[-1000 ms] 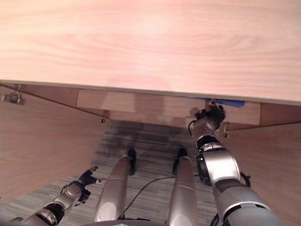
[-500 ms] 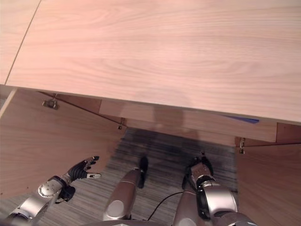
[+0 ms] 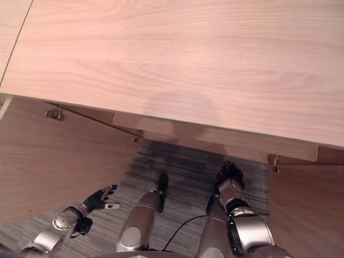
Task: Put the empty folder in the office cabinet
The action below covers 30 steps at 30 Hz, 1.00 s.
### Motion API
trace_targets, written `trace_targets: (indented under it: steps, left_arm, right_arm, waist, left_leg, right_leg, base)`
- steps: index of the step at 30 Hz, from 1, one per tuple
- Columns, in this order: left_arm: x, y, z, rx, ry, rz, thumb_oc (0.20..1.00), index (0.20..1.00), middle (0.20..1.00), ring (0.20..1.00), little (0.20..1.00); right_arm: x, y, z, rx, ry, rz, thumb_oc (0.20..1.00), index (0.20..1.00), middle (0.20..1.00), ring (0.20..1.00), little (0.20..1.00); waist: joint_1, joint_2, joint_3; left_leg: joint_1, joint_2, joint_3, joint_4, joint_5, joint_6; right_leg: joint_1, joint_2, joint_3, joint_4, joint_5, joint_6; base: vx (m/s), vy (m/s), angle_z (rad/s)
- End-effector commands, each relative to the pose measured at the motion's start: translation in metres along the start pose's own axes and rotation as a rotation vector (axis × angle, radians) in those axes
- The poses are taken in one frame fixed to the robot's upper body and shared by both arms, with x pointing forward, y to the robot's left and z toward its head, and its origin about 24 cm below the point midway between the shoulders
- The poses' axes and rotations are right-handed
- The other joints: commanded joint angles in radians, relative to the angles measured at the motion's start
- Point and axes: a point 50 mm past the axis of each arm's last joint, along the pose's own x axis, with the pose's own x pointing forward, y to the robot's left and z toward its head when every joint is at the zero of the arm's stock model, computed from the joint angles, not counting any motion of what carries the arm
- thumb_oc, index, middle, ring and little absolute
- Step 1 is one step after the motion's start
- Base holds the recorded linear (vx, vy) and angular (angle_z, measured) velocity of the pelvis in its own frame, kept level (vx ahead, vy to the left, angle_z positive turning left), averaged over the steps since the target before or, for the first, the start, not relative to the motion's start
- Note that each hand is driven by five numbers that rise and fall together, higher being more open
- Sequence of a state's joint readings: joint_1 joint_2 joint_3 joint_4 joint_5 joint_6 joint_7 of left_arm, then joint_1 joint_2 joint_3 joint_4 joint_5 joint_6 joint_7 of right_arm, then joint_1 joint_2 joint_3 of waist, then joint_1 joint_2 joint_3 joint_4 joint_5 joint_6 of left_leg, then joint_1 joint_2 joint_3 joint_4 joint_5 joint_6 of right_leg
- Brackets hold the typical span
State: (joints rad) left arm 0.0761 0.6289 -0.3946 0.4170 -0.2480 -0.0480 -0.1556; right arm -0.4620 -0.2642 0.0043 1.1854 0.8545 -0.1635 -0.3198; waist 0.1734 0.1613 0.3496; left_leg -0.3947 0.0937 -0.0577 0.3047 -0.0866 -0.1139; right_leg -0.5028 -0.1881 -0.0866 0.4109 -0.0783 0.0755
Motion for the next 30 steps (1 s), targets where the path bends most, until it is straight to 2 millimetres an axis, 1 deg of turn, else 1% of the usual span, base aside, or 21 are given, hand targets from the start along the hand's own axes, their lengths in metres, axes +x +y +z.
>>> trace_targets:
  steps: [1,2,3,4,6,7,8,9,10,11,12,13,16,17,18,20,24,26,27,29,30]
  left_arm:
    - [-0.012,0.009,-0.001,0.042,-0.022,0.026,1.0,1.0,1.0,1.0,1.0]
    - [-0.013,0.008,-0.004,0.029,-0.014,0.03,1.0,1.0,1.0,1.0,1.0]
    - [-0.013,0.008,-0.004,0.029,-0.013,0.03,1.0,1.0,1.0,1.0,1.0]
    - [-0.013,0.005,-0.007,0.014,-0.006,0.035,1.0,1.0,1.0,1.0,1.0]
    - [-0.012,0.001,-0.012,-0.025,0.01,0.051,1.0,1.0,1.0,1.0,1.0]
    - [-0.011,-0.002,-0.018,-0.054,0.029,0.065,1.0,1.0,1.0,1.0,1.0]
    - [-0.011,-0.005,-0.02,-0.065,0.036,0.068,1.0,1.0,1.0,1.0,1.0]
    - [-0.01,-0.006,-0.022,-0.074,0.042,0.072,1.0,1.0,1.0,1.0,1.0]
    - [-0.011,-0.006,-0.023,-0.074,0.042,0.072,1.0,1.0,1.0,1.0,1.0]
    - [-0.01,-0.009,-0.024,-0.084,0.047,0.075,1.0,1.0,1.0,1.0,1.0]
    - [-0.013,-0.01,-0.039,-0.093,0.095,0.088,1.0,1.0,1.0,1.0,1.0]
    - [-0.013,-0.011,-0.039,-0.094,0.095,0.087,1.0,1.0,1.0,1.0,1.0]
    - [-0.017,-0.02,-0.057,-0.103,0.156,0.082,1.0,1.0,1.0,1.0,1.0]
    - [-0.017,-0.025,-0.063,-0.094,0.182,0.067,1.0,1.0,1.0,1.0,1.0]
    - [-0.018,-0.027,-0.066,-0.088,0.197,0.06,1.0,1.0,1.0,1.0,1.0]
    - [-0.019,-0.03,-0.071,-0.083,0.216,0.059,1.0,1.0,1.0,1.0,1.0]
    - [-0.021,-0.035,-0.08,-0.087,0.25,0.065,1.0,1.0,1.0,1.0,1.0]
    - [-0.025,-0.036,-0.085,-0.088,0.265,0.067,1.0,1.0,1.0,1.0,1.0]
    - [-0.025,-0.036,-0.085,-0.088,0.265,0.067,1.0,1.0,1.0,1.0,1.0]
    - [-0.023,-0.034,-0.073,-0.097,0.209,0.063,1.0,1.0,1.0,1.0,1.0]
    - [-0.023,-0.034,-0.073,-0.097,0.209,0.063,1.0,1.0,1.0,1.0,1.0]
  right_arm:
    - [-0.005,0.002,-0.01,-0.109,-0.03,0.076,0.2,0.2,0.2,0.2,0.2]
    - [-0.007,-0.002,-0.018,-0.145,-0.017,0.083,0.2,0.2,0.2,0.2,0.2]
    - [-0.007,-0.003,-0.019,-0.147,-0.016,0.083,0.2,0.2,0.2,0.2,0.2]
    - [-0.01,-0.011,-0.029,-0.19,0.001,0.088,0.2,0.2,0.2,0.2,0.2]
    - [-0.014,-0.024,-0.044,-0.25,0.026,0.102,0.2,0.2,0.2,0.2,0.2]
    - [-0.018,-0.035,-0.053,-0.315,0.04,0.12,0.2,0.2,0.2,0.2,0.2]
    - [-0.02,-0.042,-0.058,-0.355,0.05,0.127,0.2,0.2,0.2,0.2,0.2]
    - [-0.022,-0.046,-0.06,-0.399,0.052,0.142,0.2,0.2,0.2,0.2,0.2]
    - [-0.022,-0.047,-0.06,-0.399,0.053,0.141,0.2,0.2,0.2,0.2,0.2]
    - [-0.024,-0.054,-0.063,-0.469,0.056,0.155,0.2,0.2,0.2,0.2,0.2]
    - [-0.026,-0.062,-0.064,-0.597,0.039,0.195,0.2,0.2,0.2,0.2,0.2]
    - [-0.026,-0.063,-0.064,-0.6,0.039,0.194,0.2,0.2,0.2,0.2,0.2]
    - [-0.032,-0.072,-0.061,-0.839,-0.01,0.288,0.2,0.2,0.2,0.2,0.2]
    - [-0.034,-0.076,-0.063,-0.983,-0.027,0.338,0.2,0.2,0.2,0.2,0.2]
    - [-0.035,-0.076,-0.062,-1.04,-0.04,0.368,0.2,0.2,0.2,0.2,0.2]
    - [-0.037,-0.074,-0.06,-1.089,-0.063,0.402,0.2,0.2,0.2,0.2,0.2]
    - [-0.04,-0.065,-0.056,-1.133,-0.108,0.453,0.2,0.2,0.2,0.2,0.2]
    - [-0.04,-0.06,-0.049,-1.142,-0.152,0.466,0.2,0.2,0.2,0.2,0.2]
    - [-0.04,-0.06,-0.049,-1.142,-0.152,0.466,0.2,0.2,0.2,0.2,0.2]
    - [-0.038,-0.048,-0.04,-1.126,-0.2,0.472,0.2,0.2,0.2,0.2,0.2]
    - [-0.038,-0.048,-0.04,-1.126,-0.2,0.472,0.2,0.2,0.2,0.2,0.2]
  waist:
    - [0.0,-0.025,-0.01]
    - [-0.005,-0.032,-0.016]
    - [-0.006,-0.031,-0.017]
    - [-0.015,-0.039,-0.023]
    - [-0.033,-0.058,-0.039]
    - [-0.048,-0.073,-0.055]
    - [-0.058,-0.08,-0.064]
    - [-0.065,-0.085,-0.074]
    - [-0.066,-0.085,-0.074]
    - [-0.074,-0.092,-0.084]
    - [-0.083,-0.1,-0.099]
    - [-0.084,-0.098,-0.099]
    - [-0.102,-0.112,-0.127]
    - [-0.106,-0.12,-0.147]
    - [-0.107,-0.125,-0.159]
    - [-0.113,-0.13,-0.179]
    - [-0.113,-0.14,-0.212]
    - [-0.11,-0.142,-0.219]
    - [-0.11,-0.142,-0.218]
    - [-0.107,-0.142,-0.218]
    - [-0.107,-0.142,-0.218]
  left_leg:
    - [-0.015,0.006,-0.071,-0.17,0.113,0.003]
    - [0.0,0.012,-0.07,-0.185,0.118,0.002]
    - [0.003,0.012,-0.07,-0.188,0.119,0.002]
    - [0.023,0.019,-0.064,-0.208,0.124,0.003]
    - [0.057,0.031,-0.055,-0.244,0.132,0.002]
    - [0.093,0.041,-0.048,-0.279,0.139,0.002]
    - [0.113,0.045,-0.043,-0.298,0.144,0.003]
    - [0.128,0.05,-0.041,-0.318,0.155,0.003]
    - [0.129,0.05,-0.041,-0.319,0.156,0.003]
    - [0.15,0.052,-0.036,-0.339,0.161,0.003]
    - [0.177,0.054,-0.027,-0.359,0.166,0.001]
    - [0.182,0.055,-0.027,-0.363,0.168,0.001]
    - [0.223,0.057,-0.016,-0.376,0.163,-0.001]
    - [0.249,0.059,-0.013,-0.38,0.157,-0.001]
    - [0.261,0.061,-0.012,-0.381,0.153,-0.002]
    - [0.291,0.06,-0.005,-0.383,0.143,-0.001]
    - [0.336,0.063,0.005,-0.389,0.126,-0.002]
    - [0.353,0.063,0.007,-0.389,0.118,-0.001]
    - [0.354,0.064,0.007,-0.389,0.118,-0.001]
    - [0.362,0.065,0.008,-0.389,0.114,0.002]
    - [0.362,0.065,0.008,-0.389,0.114,0.002]
  right_leg:
    - [0.123,-0.019,-0.038,-0.015,-0.099,0.047]
    - [0.134,-0.019,-0.041,-0.029,-0.09,0.051]
    - [0.136,-0.019,-0.041,-0.031,-0.089,0.051]
    - [0.149,-0.019,-0.041,-0.044,-0.079,0.054]
    - [0.171,-0.015,-0.044,-0.074,-0.061,0.059]
    - [0.194,-0.012,-0.045,-0.102,-0.046,0.065]
    - [0.204,-0.01,-0.045,-0.116,-0.037,0.067]
    - [0.214,-0.007,-0.046,-0.139,-0.019,0.071]
    - [0.216,-0.006,-0.046,-0.141,-0.019,0.071]
    - [0.229,-0.003,-0.046,-0.157,-0.011,0.074]
    - [0.247,0.0,-0.047,-0.18,0.001,0.079]
    - [0.252,0.001,-0.047,-0.183,0.002,0.079]
    - [0.29,0.006,-0.045,-0.221,0.018,0.089]
    - [0.314,0.008,-0.046,-0.234,0.02,0.092]
    - [0.326,0.007,-0.047,-0.239,0.02,0.094]
    - [0.35,0.011,-0.042,-0.249,0.019,0.098]
    - [0.392,0.013,-0.036,-0.271,0.016,0.102]
    - [0.406,0.012,-0.035,-0.274,0.013,0.103]
    - [0.407,0.012,-0.035,-0.274,0.013,0.103]
    - [0.409,0.011,-0.028,-0.271,0.012,0.101]
    - [0.409,0.012,-0.028,-0.271,0.012,0.101]
  base:
    - [0.08,0.049,0.11]
    - [0.04,0.032,0.08]
    - [0.05,0.046,0.03]
    - [0.06,0.043,-0.04]
    - [0.11,0.048,-0.04]
    - [0.13,0.042,-0.11]
    - [0.1,0.057,-0.18]
    - [0.04,0.034,-0.14]
    - [0.05,0.04,-0.15]
    - [0.07,0.057,-0.17]
    - [0.07,0.057,-0.16]
    - [0.07,0.055,-0.14]
    - [0.09,0.042,-0.1]
    - [0.15,0.033,-0.06]
    - [0.14,0.034,-0.07]
    - [0.12,0.03,-0.05]
    - [0.1,0.015,-0.08]
    - [0.08,0.005,-0.01]
    - [0.04,-0.002,-0.02]
    - [0.03,-0.008,-0.04]
    - [0.0,0.0,0.0]
